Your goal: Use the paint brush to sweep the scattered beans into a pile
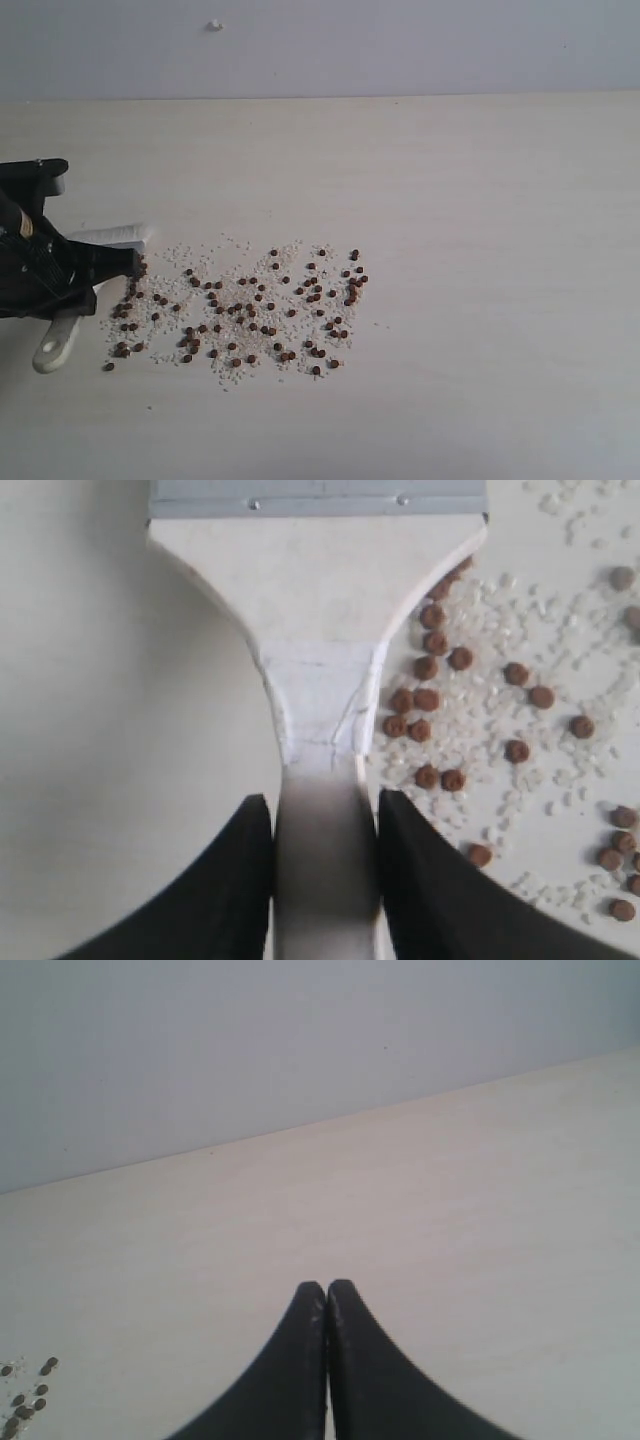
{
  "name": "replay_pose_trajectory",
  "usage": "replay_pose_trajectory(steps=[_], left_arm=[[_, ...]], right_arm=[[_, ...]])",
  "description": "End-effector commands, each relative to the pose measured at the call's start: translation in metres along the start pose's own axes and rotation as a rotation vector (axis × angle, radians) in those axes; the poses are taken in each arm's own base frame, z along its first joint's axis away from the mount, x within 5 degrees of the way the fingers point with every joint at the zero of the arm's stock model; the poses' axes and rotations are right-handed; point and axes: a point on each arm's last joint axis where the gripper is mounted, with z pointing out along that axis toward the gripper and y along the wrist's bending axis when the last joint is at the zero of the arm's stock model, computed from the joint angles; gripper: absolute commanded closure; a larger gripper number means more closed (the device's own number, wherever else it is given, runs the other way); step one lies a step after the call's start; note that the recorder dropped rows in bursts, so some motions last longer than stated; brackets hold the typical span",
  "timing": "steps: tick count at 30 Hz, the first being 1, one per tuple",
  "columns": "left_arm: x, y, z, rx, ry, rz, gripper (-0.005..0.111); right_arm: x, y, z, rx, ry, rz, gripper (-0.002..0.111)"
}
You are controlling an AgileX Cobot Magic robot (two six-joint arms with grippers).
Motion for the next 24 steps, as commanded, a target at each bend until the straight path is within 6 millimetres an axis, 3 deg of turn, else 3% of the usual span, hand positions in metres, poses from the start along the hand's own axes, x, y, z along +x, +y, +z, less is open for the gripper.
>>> replay_pose_trajectory(steps=[1,24], left_arm=[[-0.009,-0.003,-0.008,-0.005,-0.035,0.037,0.107],[-0.029,-0.002,-0.031,-0.068,-0.107,0.165,0.107]], right_arm=[[-0.001,0.0,0.0,0.0,-0.01,-0.008,0.108],[-0.004,0.001,-0.001,-0.005,-0.05,-0.014,0.108]])
